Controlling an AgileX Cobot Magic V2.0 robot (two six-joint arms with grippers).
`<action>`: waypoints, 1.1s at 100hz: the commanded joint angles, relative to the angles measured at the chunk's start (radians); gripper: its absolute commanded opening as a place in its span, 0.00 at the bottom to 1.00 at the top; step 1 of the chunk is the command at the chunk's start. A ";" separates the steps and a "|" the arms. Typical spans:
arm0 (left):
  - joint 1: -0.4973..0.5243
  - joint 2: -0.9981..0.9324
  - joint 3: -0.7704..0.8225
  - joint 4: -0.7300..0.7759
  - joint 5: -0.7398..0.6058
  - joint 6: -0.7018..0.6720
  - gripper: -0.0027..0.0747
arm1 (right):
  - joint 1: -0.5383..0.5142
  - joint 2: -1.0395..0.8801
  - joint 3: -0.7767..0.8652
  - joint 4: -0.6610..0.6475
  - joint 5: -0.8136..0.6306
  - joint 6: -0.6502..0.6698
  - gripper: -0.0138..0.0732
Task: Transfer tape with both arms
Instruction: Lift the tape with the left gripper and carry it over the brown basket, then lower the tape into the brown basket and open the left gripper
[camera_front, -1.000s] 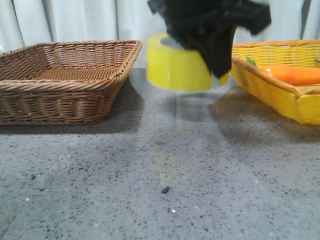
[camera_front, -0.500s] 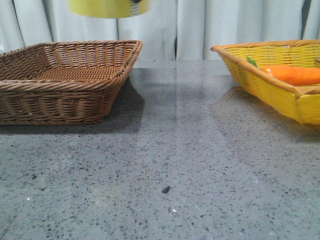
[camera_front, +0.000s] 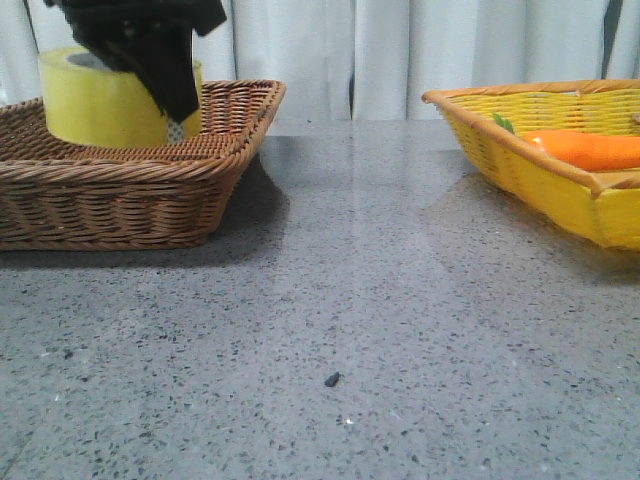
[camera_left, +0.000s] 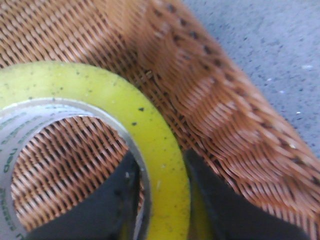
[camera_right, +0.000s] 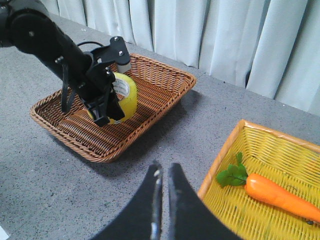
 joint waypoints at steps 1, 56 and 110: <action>0.001 -0.058 0.002 -0.017 -0.120 0.004 0.01 | -0.001 0.000 -0.021 -0.015 -0.070 0.000 0.07; 0.003 -0.054 0.035 -0.041 -0.104 0.004 0.48 | -0.001 0.000 -0.021 -0.015 -0.053 0.000 0.07; -0.038 -0.430 0.148 -0.192 -0.278 0.004 0.24 | -0.001 -0.250 0.168 -0.078 -0.237 0.000 0.07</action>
